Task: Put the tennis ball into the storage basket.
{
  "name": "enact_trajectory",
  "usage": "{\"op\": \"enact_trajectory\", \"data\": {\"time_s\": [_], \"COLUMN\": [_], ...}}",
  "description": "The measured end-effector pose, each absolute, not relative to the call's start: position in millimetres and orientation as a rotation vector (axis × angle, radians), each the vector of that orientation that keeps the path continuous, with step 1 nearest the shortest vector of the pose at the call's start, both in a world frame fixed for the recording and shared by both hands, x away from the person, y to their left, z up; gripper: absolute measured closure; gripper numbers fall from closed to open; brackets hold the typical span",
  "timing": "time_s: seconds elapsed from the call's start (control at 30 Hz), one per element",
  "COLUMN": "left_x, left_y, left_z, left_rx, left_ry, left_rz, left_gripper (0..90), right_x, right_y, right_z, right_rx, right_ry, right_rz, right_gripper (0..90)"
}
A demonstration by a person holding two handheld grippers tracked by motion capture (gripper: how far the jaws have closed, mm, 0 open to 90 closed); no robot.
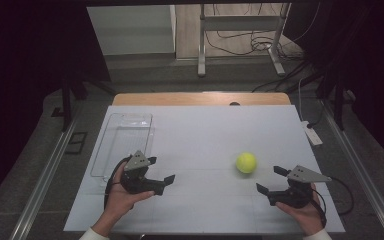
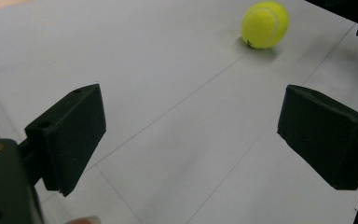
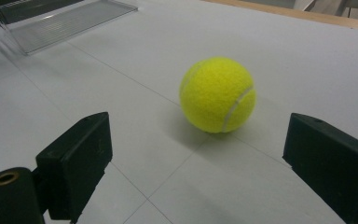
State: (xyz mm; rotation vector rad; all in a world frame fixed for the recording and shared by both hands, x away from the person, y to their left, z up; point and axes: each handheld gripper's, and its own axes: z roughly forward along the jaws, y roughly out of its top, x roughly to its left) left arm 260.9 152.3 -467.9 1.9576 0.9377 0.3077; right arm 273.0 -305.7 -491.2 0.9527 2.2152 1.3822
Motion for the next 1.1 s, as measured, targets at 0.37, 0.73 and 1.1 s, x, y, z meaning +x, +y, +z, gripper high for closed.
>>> {"op": "enact_trajectory", "data": {"time_s": [0.37, 0.73, 1.1], "left_x": [270.8, 281.0, 294.0], "left_y": [132.6, 111.3, 86.0], "left_z": [-467.4, -464.3, -458.5], "left_rx": [1.996, 2.024, 2.044], "left_ry": [0.9, 0.853, 0.805], "left_rz": [0.29, 0.257, 0.229], "left_gripper": [8.9, 8.8, 8.7], "right_x": [272.9, 273.3, 273.6], "right_y": [-307.5, -307.9, -310.0], "right_z": [-490.5, -491.7, -491.3], "right_rx": [0.957, 0.959, 0.963], "right_ry": [2.21, 2.212, 2.205], "right_rz": [1.389, 1.387, 1.393], "right_gripper": [8.3, 8.3, 8.3]}}
